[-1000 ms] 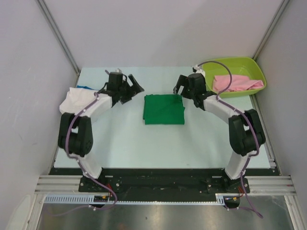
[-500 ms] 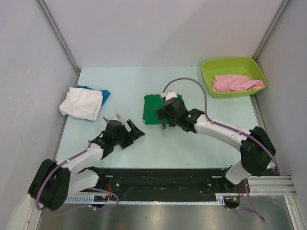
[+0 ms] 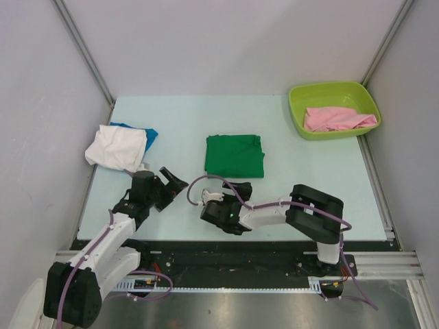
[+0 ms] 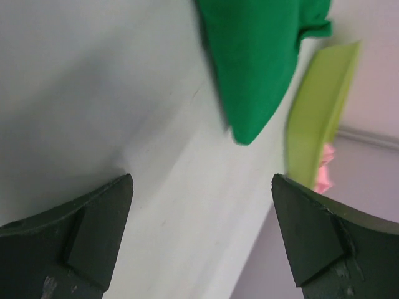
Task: Fold and stack the t-shirts
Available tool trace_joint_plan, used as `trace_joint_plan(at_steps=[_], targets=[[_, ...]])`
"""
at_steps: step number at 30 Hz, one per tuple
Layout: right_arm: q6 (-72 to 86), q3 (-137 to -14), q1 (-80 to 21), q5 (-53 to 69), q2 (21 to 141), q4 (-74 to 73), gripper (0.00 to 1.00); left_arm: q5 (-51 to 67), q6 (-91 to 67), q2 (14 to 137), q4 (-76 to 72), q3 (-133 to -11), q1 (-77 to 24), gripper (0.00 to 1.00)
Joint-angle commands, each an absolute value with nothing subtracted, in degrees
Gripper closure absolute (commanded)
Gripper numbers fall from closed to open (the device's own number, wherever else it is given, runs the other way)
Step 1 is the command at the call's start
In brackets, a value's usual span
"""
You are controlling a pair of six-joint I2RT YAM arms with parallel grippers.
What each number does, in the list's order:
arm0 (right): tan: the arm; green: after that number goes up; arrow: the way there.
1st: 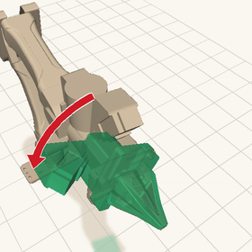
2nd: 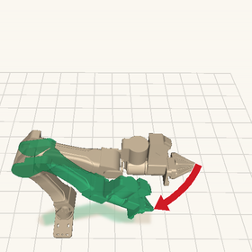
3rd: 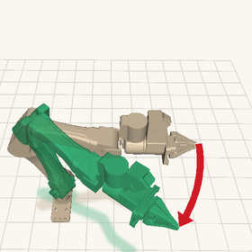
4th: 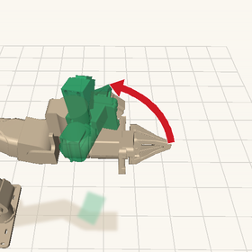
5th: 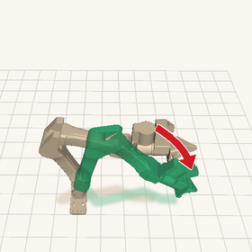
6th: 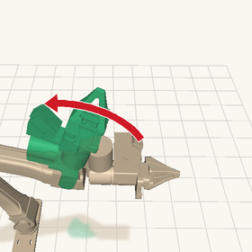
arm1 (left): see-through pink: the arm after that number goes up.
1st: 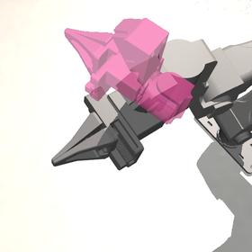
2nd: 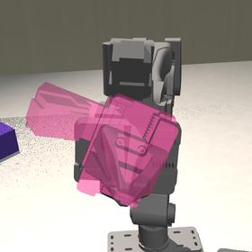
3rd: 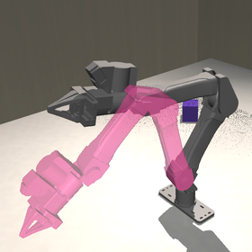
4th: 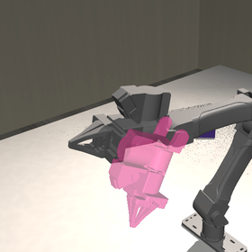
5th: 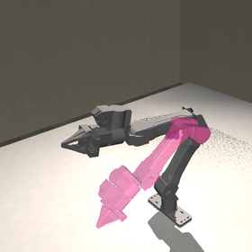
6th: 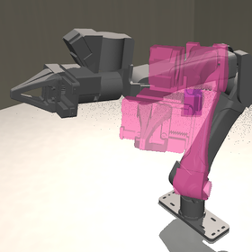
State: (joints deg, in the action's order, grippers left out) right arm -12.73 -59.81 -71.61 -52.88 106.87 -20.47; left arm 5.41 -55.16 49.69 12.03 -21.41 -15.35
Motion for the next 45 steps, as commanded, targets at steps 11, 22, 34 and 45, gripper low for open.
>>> trace_joint_plan(at_steps=[11,22,34,45], targets=[[-52.6,-52.0,-66.2,-59.7,117.3,34.1,0.0,11.4,-48.3,51.2,11.8,-21.0,-9.0,0.0],[-48.1,-55.3,-59.6,-52.1,118.4,28.4,0.3,16.0,-46.8,59.1,6.3,-20.0,-5.0,0.0],[-31.4,-53.9,-63.7,-54.8,112.9,14.0,1.0,24.4,-48.7,58.5,2.2,-16.5,-5.4,0.0],[-24.1,-50.1,-66.3,-58.4,102.6,3.5,1.0,32.4,-55.2,62.1,-7.9,-12.4,-8.3,0.0]])
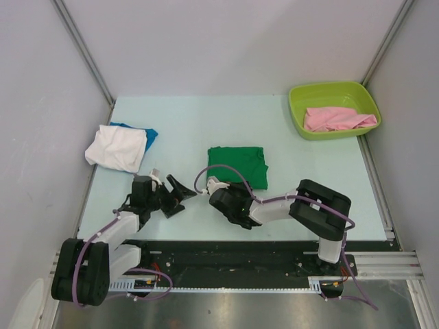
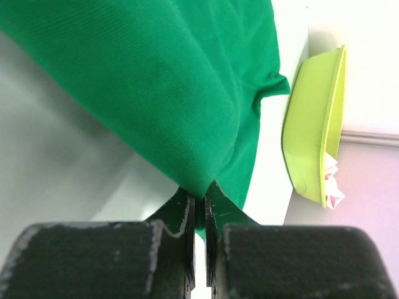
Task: Fold and stack the t-shirts
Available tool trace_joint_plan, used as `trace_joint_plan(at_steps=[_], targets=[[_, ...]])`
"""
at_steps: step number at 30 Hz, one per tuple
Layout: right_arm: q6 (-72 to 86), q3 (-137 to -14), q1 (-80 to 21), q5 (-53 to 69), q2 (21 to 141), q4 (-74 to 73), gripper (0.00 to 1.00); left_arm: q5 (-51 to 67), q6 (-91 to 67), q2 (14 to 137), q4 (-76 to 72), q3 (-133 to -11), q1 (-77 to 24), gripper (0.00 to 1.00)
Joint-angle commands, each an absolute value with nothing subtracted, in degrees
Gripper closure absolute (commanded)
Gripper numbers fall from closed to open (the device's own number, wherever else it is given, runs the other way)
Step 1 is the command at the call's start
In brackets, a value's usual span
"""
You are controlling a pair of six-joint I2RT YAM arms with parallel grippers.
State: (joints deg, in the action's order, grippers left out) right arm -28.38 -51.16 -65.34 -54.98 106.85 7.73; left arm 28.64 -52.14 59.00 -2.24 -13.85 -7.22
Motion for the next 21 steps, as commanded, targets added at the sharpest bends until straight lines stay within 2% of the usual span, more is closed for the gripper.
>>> trace_joint_plan(at_steps=[1,7,14,21], targets=[[-23.8,-49.9,-66.8,-58.6,101.5,2.2,1.0,33.4,-55.5,63.3,-9.1,-12.7,-8.8,0.0],[-20.6,-49.1,-68.6,-59.7,98.9,-2.1,1.0,38.2,-61.0,74.1,-20.8,-13.4,-12.4,0.0],[-19.2,-48.8,-69.5,-59.9,99.4,-3.3,1.0,40.7,-73.0,80.6,-37.1,-12.0,-17.0,0.0],[-18.4,-48.0,-69.9,-59.7,99.7,-3.5,1.0,42.3,-78.9,88.0,-46.3,-13.8,-18.5,0.0]])
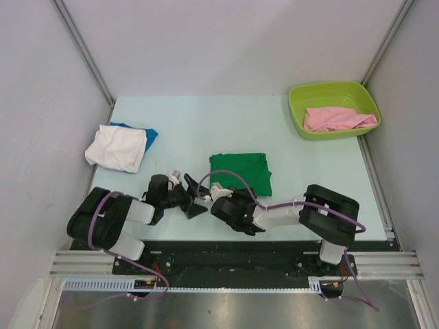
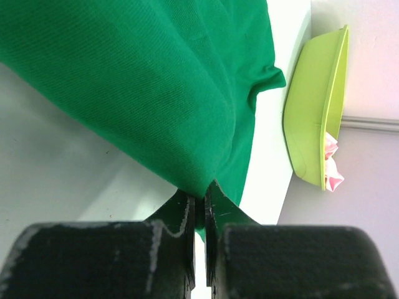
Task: Fold and stack the t-shirts
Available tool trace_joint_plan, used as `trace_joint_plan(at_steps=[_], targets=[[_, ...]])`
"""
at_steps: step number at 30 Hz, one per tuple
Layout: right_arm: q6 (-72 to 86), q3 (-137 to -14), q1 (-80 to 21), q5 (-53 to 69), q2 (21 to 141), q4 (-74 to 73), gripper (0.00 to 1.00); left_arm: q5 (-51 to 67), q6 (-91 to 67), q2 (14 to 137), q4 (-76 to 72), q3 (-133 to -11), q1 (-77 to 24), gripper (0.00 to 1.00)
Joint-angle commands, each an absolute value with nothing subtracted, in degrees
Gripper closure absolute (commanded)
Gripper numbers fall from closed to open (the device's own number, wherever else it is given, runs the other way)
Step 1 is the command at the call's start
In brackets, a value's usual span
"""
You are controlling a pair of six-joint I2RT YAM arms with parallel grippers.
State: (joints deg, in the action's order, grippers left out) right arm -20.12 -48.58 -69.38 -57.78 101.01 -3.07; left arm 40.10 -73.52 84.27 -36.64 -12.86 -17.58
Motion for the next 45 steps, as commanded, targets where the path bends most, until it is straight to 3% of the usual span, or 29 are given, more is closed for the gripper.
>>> trace_joint_plan(at_steps=[1,21,45], targets=[[-18.2,-47.9,-69.9,-59.7,99.7,-3.4,1.0,42.4,-80.1,89.0,-47.4,-14.2,-18.8,0.0],[-21.1,-47.5,-72.0,-62.4,93.2,-3.8,1.0,38.5,-85.6,104.8,-55.7,-22.7,-28.8,0.0],[-5.4,-47.5,-80.1,-66.5,88.8,-22.0,1.0,38.1,-85.0,114.0,-58.9,-29.1,-29.6,0.0]])
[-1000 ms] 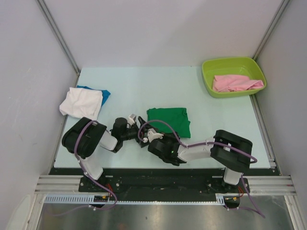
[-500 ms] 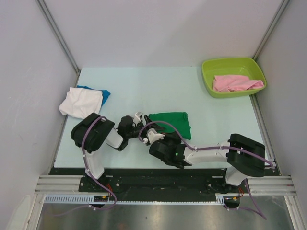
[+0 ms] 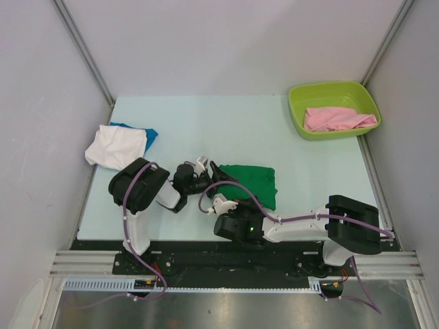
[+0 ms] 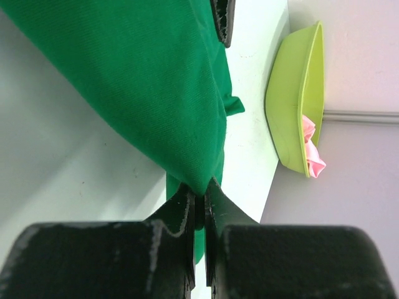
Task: Fold and stack the t-shirts
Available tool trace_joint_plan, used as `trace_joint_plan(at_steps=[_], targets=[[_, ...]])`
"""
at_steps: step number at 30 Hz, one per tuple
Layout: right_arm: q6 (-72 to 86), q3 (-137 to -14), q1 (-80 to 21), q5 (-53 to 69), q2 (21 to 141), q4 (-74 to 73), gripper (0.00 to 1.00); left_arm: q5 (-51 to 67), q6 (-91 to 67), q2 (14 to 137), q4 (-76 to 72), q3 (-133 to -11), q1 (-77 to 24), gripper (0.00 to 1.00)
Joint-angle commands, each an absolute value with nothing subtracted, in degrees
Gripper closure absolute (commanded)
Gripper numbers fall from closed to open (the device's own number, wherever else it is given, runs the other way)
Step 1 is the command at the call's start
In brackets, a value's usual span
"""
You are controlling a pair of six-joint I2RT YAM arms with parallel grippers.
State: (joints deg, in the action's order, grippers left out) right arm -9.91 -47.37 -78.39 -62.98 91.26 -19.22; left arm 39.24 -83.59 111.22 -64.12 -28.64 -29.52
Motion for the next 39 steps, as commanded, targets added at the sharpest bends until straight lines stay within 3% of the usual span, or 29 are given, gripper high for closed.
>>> trace_joint_plan(at_steps=[1,18,23,24,26,27,29,30,33,35,36,37,38,39], targets=[[-5.1,-47.5,-80.5,-66.5,88.7,-22.6,1.0,38.2,-85.0,114.1,-58.8,-29.2,-29.6,0.0],[-4.8,-47.5,-82.6,-67.3,88.9,-22.5,1.0,41.4,-82.4,117.9,-59.3,-34.3,-29.8,0.01],[-4.2,-47.5,-83.1,-67.7,88.7,-22.8,1.0,41.7,-81.7,118.9,-57.4,-36.0,-29.9,0.33],[-4.2,-47.5,-83.1,-67.7,88.6,-22.8,1.0,41.7,-81.4,118.9,-57.0,-36.2,-29.9,0.48],[-4.2,-47.5,-83.2,-67.9,88.8,-22.8,1.0,41.7,-80.6,118.7,-55.5,-36.8,-29.9,0.63],[-4.2,-47.5,-83.1,-67.9,88.8,-22.7,1.0,41.8,-80.2,118.7,-55.0,-37.0,-29.9,0.8],[-4.1,-47.5,-83.1,-67.9,88.8,-22.8,1.0,42.0,-79.6,118.7,-54.7,-37.3,-29.7,0.96],[-4.1,-47.5,-83.1,-68.0,88.8,-22.7,1.0,42.0,-79.6,118.5,-54.9,-37.3,-29.8,1.0],[-3.8,-47.5,-83.3,-67.9,88.8,-22.8,1.0,42.3,-79.3,116.6,-55.1,-37.1,-29.6,1.0],[-2.5,-47.6,-83.5,-67.2,89.0,-22.9,0.99,41.8,-75.5,114.4,-47.7,-38.5,-29.2,1.0],[-1.2,-47.8,-83.5,-66.8,89.3,-24.2,0.8,41.3,-73.6,111.5,-44.2,-39.4,-28.9,1.0],[-0.3,-48.4,-83.5,-66.3,89.8,-25.2,0.52,41.0,-69.7,110.1,-40.4,-41.4,-28.7,1.0],[3.3,-48.9,-83.5,-65.5,90.3,-26.1,0.01,40.8,-68.3,109.0,-34.9,-42.3,-28.0,1.0],[5.9,-49.5,-83.5,-65.8,91.7,-29.2,0.0,40.3,-67.1,106.8,-32.5,-43.1,-27.5,1.0]])
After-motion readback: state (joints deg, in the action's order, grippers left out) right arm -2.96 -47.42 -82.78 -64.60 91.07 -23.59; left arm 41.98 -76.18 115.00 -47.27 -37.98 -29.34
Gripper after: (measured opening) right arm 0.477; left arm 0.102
